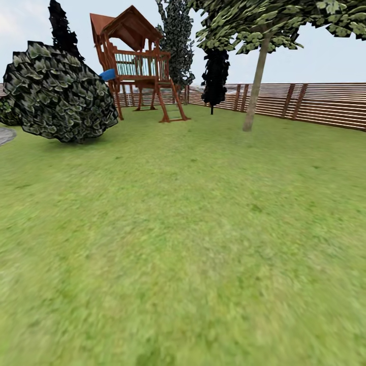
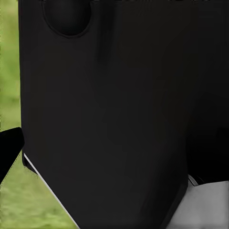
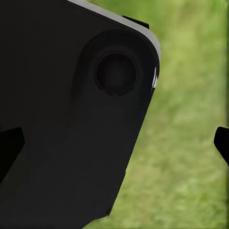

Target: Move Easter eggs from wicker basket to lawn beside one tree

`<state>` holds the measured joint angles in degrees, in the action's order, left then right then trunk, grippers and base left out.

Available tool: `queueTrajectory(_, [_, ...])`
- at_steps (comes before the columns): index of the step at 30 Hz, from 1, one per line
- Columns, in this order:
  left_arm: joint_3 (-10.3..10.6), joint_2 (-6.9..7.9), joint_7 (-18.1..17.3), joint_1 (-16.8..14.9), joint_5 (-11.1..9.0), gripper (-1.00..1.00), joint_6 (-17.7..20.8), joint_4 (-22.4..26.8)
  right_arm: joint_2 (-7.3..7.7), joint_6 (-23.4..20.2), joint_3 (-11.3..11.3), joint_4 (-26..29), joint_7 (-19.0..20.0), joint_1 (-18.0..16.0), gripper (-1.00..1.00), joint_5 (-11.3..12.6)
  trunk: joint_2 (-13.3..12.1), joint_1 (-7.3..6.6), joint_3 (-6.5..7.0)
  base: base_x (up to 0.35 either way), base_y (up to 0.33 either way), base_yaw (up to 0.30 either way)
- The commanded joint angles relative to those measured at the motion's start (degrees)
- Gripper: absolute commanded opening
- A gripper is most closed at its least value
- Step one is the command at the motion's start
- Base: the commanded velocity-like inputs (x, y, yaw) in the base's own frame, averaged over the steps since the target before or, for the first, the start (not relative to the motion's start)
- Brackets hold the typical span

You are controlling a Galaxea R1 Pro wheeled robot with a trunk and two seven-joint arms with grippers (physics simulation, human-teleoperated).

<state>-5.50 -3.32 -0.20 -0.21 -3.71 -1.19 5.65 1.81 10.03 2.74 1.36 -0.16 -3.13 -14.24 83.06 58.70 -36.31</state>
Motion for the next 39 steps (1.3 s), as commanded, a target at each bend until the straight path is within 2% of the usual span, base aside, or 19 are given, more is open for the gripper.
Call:
queueTrajectory(1, [-0.3, -0.02, -0.02, 0.0, -0.4, 1.0, -0.13, -0.02, 0.01, 0.16, 0.25, -0.04, -0.02, -0.03, 1.0, -0.07, 0.02, 0.03, -0.05, 0.339, 0.0, 0.0])
queueTrajectory(39, [-0.38, -0.02, -0.01, -0.01, -0.39, 1.0, -0.13, -0.02, 0.02, 0.16, 0.25, -0.04, -0.02, -0.03, 1.0, -0.07, 0.02, 0.03, -0.05, 0.339, 0.0, 0.0])
